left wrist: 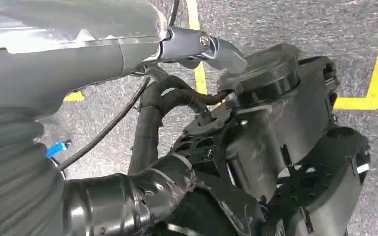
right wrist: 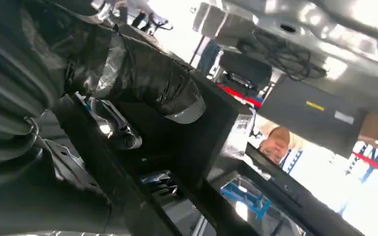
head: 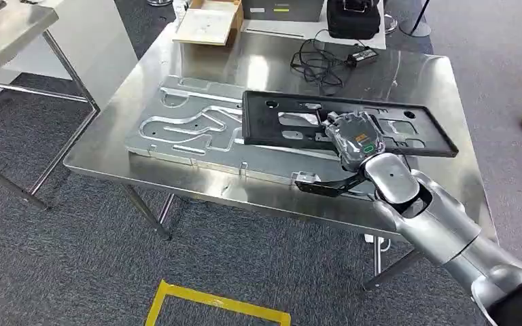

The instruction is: Take the parts from the cabinet and place them on the table.

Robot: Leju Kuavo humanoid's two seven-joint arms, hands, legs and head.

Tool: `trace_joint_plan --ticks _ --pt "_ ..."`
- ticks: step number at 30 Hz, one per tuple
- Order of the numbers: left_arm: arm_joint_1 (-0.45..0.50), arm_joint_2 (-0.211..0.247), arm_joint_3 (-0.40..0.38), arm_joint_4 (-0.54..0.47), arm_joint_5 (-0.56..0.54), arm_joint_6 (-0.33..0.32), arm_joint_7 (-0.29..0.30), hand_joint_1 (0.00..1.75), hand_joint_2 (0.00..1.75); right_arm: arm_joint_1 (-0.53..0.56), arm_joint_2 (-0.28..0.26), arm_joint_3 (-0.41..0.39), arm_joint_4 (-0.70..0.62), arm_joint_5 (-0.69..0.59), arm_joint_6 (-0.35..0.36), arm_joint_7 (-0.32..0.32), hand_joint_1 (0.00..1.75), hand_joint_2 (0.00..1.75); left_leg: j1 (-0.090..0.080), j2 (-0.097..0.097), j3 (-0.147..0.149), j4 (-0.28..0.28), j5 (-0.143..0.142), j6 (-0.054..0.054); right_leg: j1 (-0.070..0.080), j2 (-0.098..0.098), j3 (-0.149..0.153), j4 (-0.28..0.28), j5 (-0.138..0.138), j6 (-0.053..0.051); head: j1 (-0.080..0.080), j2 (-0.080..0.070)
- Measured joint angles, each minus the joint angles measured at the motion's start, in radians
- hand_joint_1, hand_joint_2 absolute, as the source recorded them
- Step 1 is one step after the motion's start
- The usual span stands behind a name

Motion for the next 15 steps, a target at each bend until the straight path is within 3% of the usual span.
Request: trace_joint_plan --ticks 2,3,4,5,6,8,9,12,14,15 --pt "0.000 0.000 0.000 0.000 0.003 -0.003 0.001 0.00 1.75 -0.001 0.007 0.002 0.000 0.001 0.002 0.001 1.75 1.75 0.011 -0.001 -0.095 0.162 -0.069 -0.011 0.000 0.001 0.008 -0.001 -0.007 -0.006 0.000 0.000" --pt "0.000 0.000 0.002 0.000 0.003 -0.005 0.002 0.00 1.75 0.001 0.009 0.004 0.000 0.001 0.003 0.001 1.75 1.75 0.016 -0.001 -0.143 0.233 -0.087 -0.015 0.000 0.002 0.012 0.000 -0.011 -0.006 0.001 0.000" --pt "0.000 0.000 0.003 0.000 0.003 -0.005 0.002 0.00 1.75 0.003 0.012 0.008 0.000 0.001 0.004 0.000 1.75 1.75 0.020 -0.001 -0.177 0.273 -0.083 -0.019 -0.001 0.004 0.017 0.000 -0.016 -0.004 0.000 0.000" --pt "0.000 0.000 0.004 0.000 0.003 -0.005 0.002 0.00 1.75 0.006 0.014 0.012 0.000 0.001 0.005 0.000 1.75 1.75 0.025 -0.001 -0.184 0.260 -0.049 -0.022 -0.004 0.005 0.026 0.000 -0.022 0.001 0.001 0.000" --pt "0.000 0.000 0.005 0.000 0.003 -0.005 0.002 0.00 1.75 0.006 0.016 0.016 0.000 0.001 0.005 0.000 1.75 1.75 0.029 -0.001 -0.168 0.202 0.004 -0.025 -0.007 0.005 0.035 0.001 -0.030 0.005 0.000 0.000" --pt "0.000 0.000 0.005 0.000 0.003 -0.005 0.002 0.00 1.75 0.005 0.019 0.016 0.000 0.001 0.004 0.001 1.75 1.75 0.036 -0.001 -0.102 0.027 0.114 -0.030 -0.014 0.006 0.055 0.003 -0.046 0.018 0.000 0.000" --pt "-0.001 0.000 0.006 0.000 0.004 -0.005 0.002 0.00 1.75 0.004 0.019 0.016 0.000 0.001 0.004 0.001 1.75 1.75 0.034 -0.006 -0.083 -0.008 0.108 -0.033 -0.009 0.007 0.056 0.005 -0.053 0.028 0.000 0.000" --pt "0.000 0.000 0.006 0.000 0.005 -0.008 0.002 0.00 1.75 0.002 0.020 0.016 0.000 0.001 0.004 -0.001 1.75 1.75 0.026 -0.009 -0.083 -0.014 0.101 -0.008 -0.009 0.010 0.060 -0.005 -0.055 0.047 0.001 0.000" --pt "0.000 0.000 0.007 0.000 0.006 -0.008 0.002 0.00 1.75 0.003 0.020 0.016 0.000 0.001 0.005 0.001 1.75 1.75 0.033 -0.009 -0.076 -0.026 0.105 0.010 -0.013 0.009 0.066 -0.007 -0.064 0.059 0.002 0.000" --pt "0.000 0.000 0.007 0.000 0.006 -0.008 0.002 0.00 1.75 0.002 0.020 0.016 0.000 0.000 0.005 0.002 1.75 1.75 0.032 -0.009 -0.072 -0.028 0.103 0.015 -0.012 0.006 0.056 0.021 -0.078 0.058 0.002 0.000"
